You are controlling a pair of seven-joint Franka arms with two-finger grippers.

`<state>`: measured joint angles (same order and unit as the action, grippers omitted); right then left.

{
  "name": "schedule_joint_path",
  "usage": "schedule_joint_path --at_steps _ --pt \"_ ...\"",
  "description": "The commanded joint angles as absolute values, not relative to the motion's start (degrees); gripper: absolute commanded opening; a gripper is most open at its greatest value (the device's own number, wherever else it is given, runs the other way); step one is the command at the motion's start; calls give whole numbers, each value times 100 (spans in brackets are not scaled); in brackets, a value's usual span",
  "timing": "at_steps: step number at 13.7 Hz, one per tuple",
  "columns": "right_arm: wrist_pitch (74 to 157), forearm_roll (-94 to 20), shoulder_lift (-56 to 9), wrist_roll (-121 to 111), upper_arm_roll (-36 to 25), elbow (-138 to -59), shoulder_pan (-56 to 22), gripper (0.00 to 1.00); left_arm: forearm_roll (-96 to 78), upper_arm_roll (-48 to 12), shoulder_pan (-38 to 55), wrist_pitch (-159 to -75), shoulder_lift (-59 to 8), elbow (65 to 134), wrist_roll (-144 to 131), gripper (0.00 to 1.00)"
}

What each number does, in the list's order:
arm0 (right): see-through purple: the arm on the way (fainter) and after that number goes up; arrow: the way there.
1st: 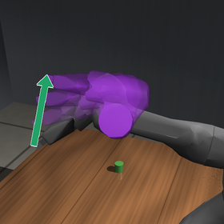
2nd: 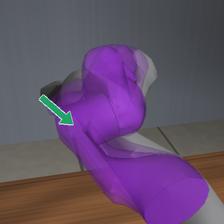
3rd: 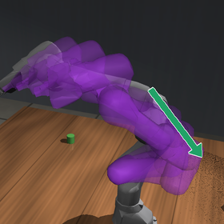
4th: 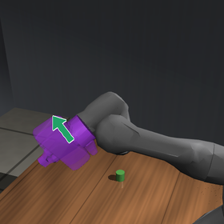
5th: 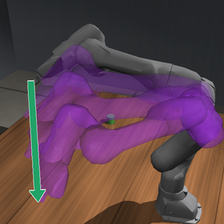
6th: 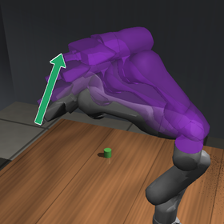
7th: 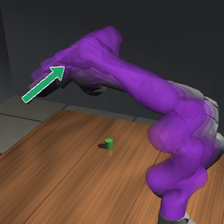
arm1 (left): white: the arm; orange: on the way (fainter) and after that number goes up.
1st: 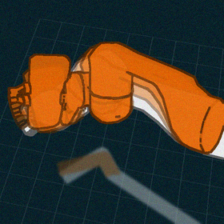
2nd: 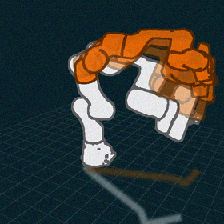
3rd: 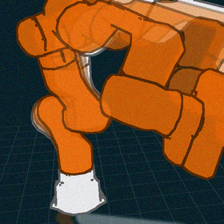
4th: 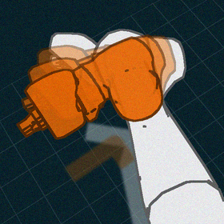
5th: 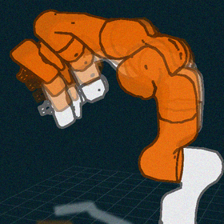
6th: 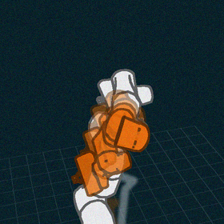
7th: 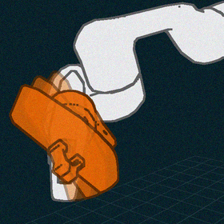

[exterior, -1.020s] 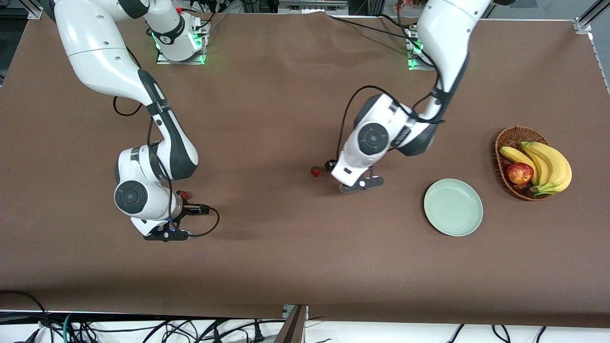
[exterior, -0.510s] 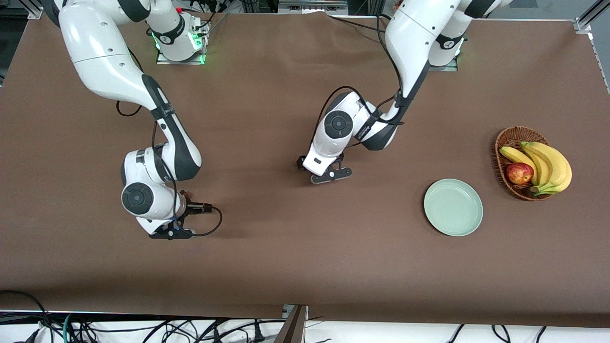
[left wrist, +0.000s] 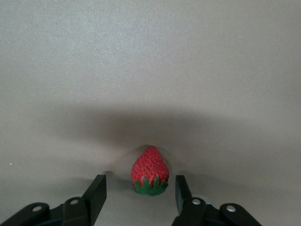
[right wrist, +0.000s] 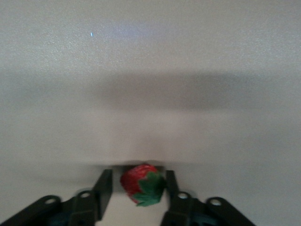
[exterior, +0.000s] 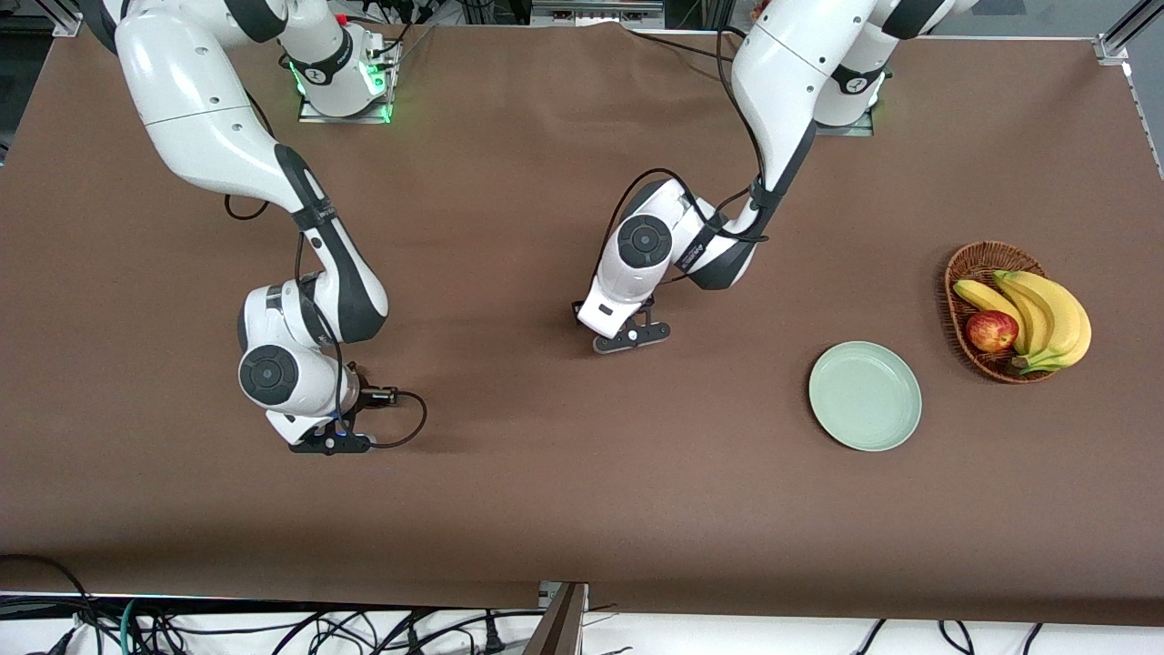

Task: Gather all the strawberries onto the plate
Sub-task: 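Lift the strawberry with the left gripper while the right gripper grasps another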

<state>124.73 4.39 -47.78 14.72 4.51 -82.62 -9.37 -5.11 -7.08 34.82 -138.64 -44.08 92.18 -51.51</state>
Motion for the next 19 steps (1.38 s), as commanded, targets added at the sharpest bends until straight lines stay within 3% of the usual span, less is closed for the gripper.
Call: schedule_joint_path --at_steps 1,2,3,7,8,11,15,19 --pt "12542 501 -4729 1406 492 -8393 -896 33 -501 -659 3533 -14097 -4552 9097 -5142 67" --pt "12533 492 -4729 1406 492 -8385 -896 27 -501 -659 3533 -14098 -4570 9097 -5142 65" --pt "12533 492 -4720 1406 492 -8376 -896 21 -501 -668 3533 -14098 -4562 9097 -5124 52" --pt "12524 448 -4676 1450 536 -8288 -940 20 -492 -659 3516 -14098 -4518 9097 -5089 7" --pt "12524 440 -4667 1468 545 -8288 -984 20 -492 -659 3516 -14089 -4509 9097 -5089 3" --pt "12542 98 -4650 1817 790 -8279 -1098 20 -492 -624 3437 -13923 -4334 9105 -5098 2" --pt "12559 79 -4667 2714 914 -8130 -1475 20 -510 -642 2762 -12230 -3701 8834 -3951 4" --pt "13164 61 -4720 3916 914 -8130 -2186 20 -527 -642 2067 -11243 -3305 8745 -2334 5"
